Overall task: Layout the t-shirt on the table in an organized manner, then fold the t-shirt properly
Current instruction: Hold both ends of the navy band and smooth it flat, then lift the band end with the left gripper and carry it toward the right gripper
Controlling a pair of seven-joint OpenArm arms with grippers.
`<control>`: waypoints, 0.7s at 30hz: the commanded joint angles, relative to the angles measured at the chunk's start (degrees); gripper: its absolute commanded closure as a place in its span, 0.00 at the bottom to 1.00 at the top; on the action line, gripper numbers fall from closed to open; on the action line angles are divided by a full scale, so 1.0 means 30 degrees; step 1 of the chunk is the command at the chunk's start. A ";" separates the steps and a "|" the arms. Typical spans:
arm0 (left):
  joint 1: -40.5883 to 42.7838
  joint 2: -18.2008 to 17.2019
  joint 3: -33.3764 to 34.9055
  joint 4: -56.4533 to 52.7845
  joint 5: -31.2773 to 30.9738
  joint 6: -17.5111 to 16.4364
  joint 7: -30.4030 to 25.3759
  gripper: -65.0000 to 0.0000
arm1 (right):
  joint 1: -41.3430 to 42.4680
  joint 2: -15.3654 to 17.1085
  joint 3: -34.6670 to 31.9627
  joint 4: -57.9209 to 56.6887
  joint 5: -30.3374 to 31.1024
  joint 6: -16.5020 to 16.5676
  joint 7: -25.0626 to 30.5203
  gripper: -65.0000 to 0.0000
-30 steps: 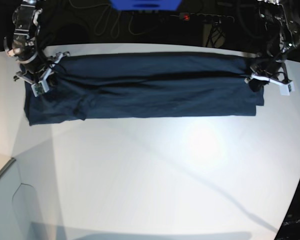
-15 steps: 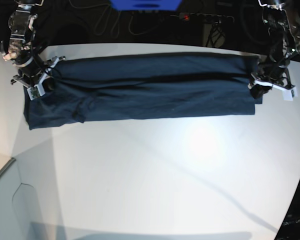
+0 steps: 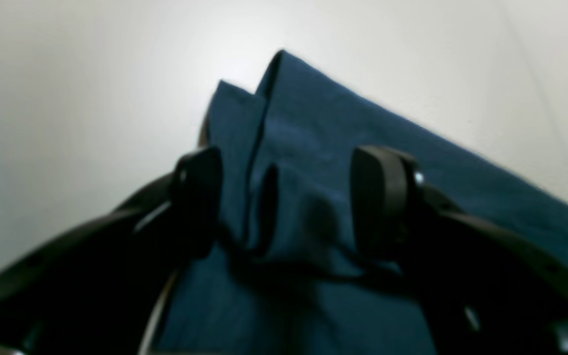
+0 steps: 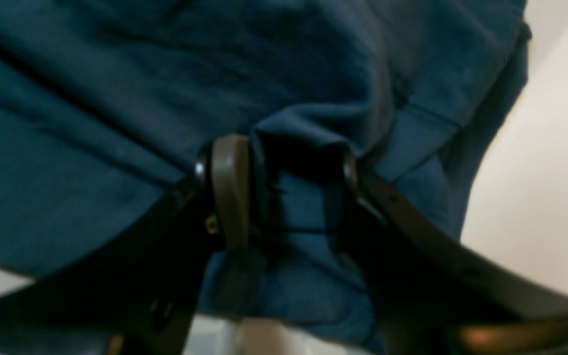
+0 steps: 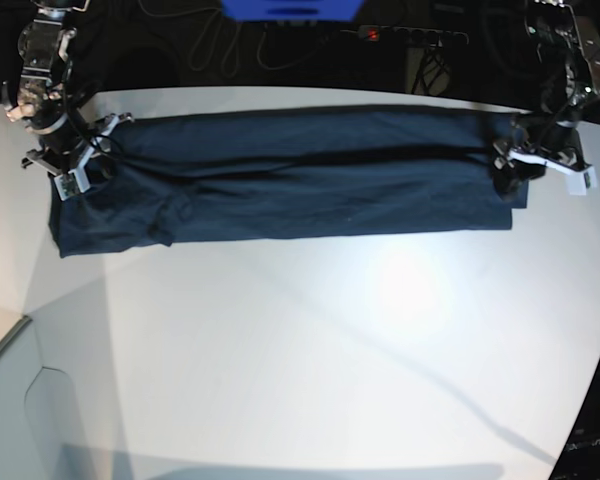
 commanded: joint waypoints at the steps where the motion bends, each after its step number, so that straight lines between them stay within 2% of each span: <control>1: -0.0047 -0.0192 -0.0093 -0.0245 -0.0188 -0.0085 -0.0251 0.39 | -0.0151 0.0019 -0.0030 0.0045 -0.0489 0.0179 -0.0689 0.63; 13: -0.0926 -0.0192 0.0083 -0.2237 -0.0071 -0.0085 -0.0251 0.39 | -0.0122 0.0019 -0.0030 0.0045 -0.0489 0.0179 -0.0689 0.63; 16: -0.1160 -0.0163 0.0932 -0.3029 -0.0100 -0.0085 -0.0251 0.41 | -0.0122 0.0019 -0.0030 0.0045 -0.0489 0.0179 -0.0689 0.63; 18: -0.1073 -0.0163 0.1460 -0.3087 -0.0217 -0.0085 -0.0369 0.49 | -0.0122 0.0019 -0.0030 0.0045 -0.0489 0.0179 -0.0689 0.63; 21: -0.1043 -0.0163 0.1665 -0.3087 -0.0246 -0.0085 -0.0339 0.70 | -0.0122 0.0019 -0.0030 0.0045 -0.0489 0.0179 -0.0689 0.63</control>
